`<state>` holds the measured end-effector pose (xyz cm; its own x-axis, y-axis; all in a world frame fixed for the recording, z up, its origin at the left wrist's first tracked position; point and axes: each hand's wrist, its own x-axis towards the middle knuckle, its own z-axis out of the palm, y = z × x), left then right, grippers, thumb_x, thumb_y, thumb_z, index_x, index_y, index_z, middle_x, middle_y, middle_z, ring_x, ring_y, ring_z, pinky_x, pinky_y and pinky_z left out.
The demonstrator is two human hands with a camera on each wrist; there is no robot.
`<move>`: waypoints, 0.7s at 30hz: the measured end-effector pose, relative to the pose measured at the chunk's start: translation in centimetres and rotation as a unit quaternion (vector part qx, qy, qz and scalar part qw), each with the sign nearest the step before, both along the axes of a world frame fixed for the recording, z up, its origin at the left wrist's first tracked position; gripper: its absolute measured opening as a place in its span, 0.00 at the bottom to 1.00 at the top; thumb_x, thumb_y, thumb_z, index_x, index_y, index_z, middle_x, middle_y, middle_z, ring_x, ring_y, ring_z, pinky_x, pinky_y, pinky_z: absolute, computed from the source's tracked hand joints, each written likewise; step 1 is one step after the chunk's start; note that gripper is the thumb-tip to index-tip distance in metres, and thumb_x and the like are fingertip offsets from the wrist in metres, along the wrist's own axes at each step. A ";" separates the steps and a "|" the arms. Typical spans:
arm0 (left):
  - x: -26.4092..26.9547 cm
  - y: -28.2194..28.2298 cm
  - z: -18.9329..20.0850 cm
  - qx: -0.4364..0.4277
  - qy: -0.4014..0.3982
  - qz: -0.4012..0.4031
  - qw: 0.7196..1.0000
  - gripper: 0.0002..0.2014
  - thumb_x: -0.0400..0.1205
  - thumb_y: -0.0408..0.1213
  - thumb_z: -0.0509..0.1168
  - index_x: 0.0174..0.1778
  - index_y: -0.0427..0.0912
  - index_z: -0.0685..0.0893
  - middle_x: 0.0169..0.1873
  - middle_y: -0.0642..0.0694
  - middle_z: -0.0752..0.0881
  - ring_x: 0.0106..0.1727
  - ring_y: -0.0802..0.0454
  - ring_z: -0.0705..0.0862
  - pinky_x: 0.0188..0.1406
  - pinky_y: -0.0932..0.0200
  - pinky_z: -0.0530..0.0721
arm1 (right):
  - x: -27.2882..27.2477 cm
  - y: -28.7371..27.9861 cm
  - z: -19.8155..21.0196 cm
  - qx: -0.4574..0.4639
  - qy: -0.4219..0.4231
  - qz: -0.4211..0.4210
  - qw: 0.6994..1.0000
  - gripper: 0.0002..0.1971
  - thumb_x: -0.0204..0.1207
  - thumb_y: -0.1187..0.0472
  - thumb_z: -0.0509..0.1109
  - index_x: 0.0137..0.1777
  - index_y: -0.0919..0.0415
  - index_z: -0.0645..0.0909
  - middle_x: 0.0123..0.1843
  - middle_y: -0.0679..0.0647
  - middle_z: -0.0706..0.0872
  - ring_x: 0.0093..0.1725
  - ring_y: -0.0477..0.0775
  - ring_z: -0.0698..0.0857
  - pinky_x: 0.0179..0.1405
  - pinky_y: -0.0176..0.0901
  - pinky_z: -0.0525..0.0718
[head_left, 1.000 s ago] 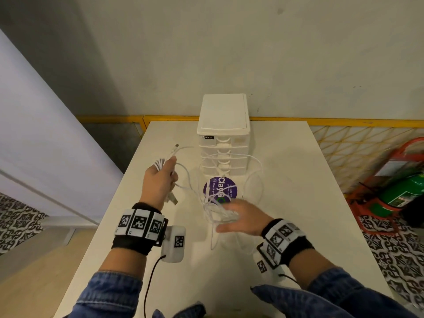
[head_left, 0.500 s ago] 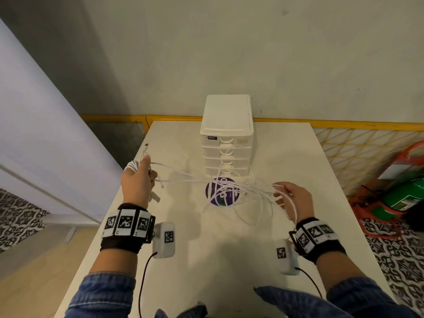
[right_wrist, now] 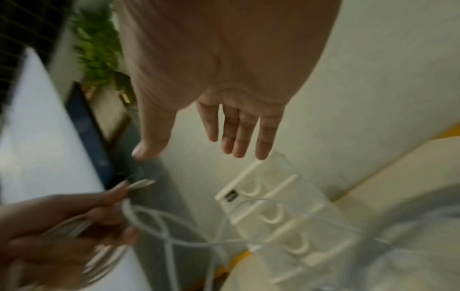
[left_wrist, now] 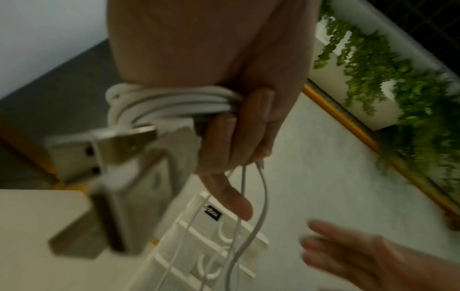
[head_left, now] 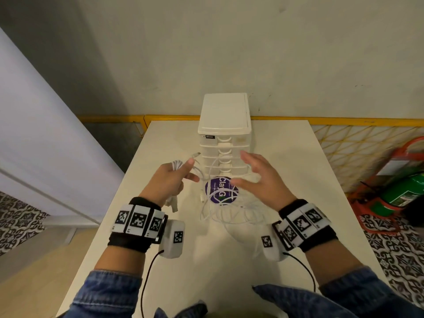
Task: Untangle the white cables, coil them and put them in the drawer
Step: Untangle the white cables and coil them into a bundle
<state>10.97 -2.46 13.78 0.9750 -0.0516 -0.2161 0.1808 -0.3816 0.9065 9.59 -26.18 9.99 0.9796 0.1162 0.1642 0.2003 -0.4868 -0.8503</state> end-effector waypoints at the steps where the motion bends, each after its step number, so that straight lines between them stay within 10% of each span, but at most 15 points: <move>1: -0.2 -0.8 0.4 -0.007 0.005 -0.020 1.000 0.25 0.83 0.55 0.60 0.42 0.33 0.83 0.31 0.45 0.90 0.21 0.53 0.66 0.21 0.63 0.65 | 0.2 1.1 0.6 -0.034 0.000 0.040 0.999 0.46 0.65 0.47 0.78 0.81 0.51 0.58 0.77 0.46 0.67 0.75 0.41 0.67 0.73 0.35 0.65; 4: -0.8 -2.7 1.5 -0.034 0.029 -0.097 0.994 0.22 0.84 0.51 0.61 0.31 0.36 0.77 0.18 0.48 0.78 0.17 0.55 0.64 0.17 0.65 0.61 | 1.0 3.5 0.8 -0.082 -0.025 0.115 0.990 0.54 0.65 0.54 0.81 0.83 0.52 0.46 0.82 0.48 0.61 0.79 0.42 0.60 0.74 0.30 0.59; 10: -1.1 -2.4 1.4 -0.028 0.082 -0.166 0.982 0.23 0.83 0.52 0.62 0.26 0.43 0.70 0.17 0.49 0.68 0.17 0.55 0.60 0.16 0.66 0.58 | 1.7 3.6 0.2 0.042 0.009 0.120 0.992 0.15 0.75 0.62 0.68 0.62 0.50 0.81 0.50 0.59 0.88 0.44 0.57 0.87 0.51 0.61 0.84; 13: -1.3 -2.2 0.7 -0.049 0.110 -0.191 0.974 0.24 0.80 0.57 0.62 0.25 0.45 0.68 0.18 0.50 0.65 0.18 0.55 0.58 0.16 0.66 0.56 | 2.0 2.7 -0.1 0.015 0.001 0.107 0.994 0.12 0.68 0.45 0.69 0.48 0.48 0.86 0.43 0.57 0.90 0.43 0.61 0.87 0.47 0.56 0.84; 21: -0.4 -2.6 1.2 -0.392 0.082 -0.214 0.891 0.28 0.70 0.72 0.56 0.27 0.47 0.73 0.16 0.56 0.66 0.11 0.62 0.61 0.12 0.70 0.63 | 0.8 2.5 -4.2 0.033 0.110 0.042 0.993 0.11 0.79 0.58 0.67 0.35 0.47 0.82 0.19 0.42 0.78 0.21 0.41 0.75 0.30 0.39 0.76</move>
